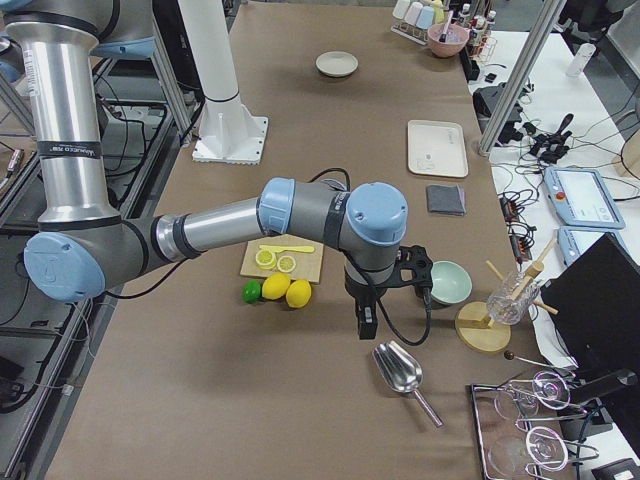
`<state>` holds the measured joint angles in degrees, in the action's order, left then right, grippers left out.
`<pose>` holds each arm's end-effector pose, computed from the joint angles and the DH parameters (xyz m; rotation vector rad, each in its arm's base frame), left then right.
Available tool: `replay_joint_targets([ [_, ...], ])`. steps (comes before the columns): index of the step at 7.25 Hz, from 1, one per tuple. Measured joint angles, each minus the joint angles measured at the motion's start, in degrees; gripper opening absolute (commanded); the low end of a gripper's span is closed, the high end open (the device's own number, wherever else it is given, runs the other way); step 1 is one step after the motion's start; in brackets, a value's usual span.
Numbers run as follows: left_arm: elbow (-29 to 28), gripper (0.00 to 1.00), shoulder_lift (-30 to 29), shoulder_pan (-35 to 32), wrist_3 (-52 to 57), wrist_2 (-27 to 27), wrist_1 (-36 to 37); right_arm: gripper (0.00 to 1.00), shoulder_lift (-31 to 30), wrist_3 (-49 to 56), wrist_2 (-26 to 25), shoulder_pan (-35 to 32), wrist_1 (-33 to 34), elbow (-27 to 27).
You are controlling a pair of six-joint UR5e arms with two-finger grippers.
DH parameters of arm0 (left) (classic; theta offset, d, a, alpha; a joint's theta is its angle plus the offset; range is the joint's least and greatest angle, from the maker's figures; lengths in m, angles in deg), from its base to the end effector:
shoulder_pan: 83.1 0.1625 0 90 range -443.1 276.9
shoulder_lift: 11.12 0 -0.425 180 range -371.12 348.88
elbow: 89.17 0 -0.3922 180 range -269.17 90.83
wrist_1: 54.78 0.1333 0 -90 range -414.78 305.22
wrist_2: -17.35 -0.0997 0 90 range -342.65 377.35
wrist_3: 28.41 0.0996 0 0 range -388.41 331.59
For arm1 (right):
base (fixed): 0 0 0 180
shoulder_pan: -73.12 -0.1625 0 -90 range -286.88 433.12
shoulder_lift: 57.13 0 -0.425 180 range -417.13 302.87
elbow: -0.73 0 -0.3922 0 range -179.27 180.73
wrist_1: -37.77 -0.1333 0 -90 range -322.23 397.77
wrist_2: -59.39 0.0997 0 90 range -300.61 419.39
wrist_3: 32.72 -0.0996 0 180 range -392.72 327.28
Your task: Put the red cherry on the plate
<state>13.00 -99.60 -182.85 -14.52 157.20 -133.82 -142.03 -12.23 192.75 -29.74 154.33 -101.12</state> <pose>-0.1365 -0.4570 0.5796 0.1733 0.8528 0.0653 0.1744 -0.4722 0.5595 0.0637 -0.7690 -0.0630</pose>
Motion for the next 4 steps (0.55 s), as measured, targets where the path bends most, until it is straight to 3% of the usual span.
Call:
replay_joint_targets([
  [4,-1.88,0.98,-1.17,1.17,-0.17,0.15,-0.73,1.0,3.74,-3.69,-2.66,1.62,2.19,0.65],
])
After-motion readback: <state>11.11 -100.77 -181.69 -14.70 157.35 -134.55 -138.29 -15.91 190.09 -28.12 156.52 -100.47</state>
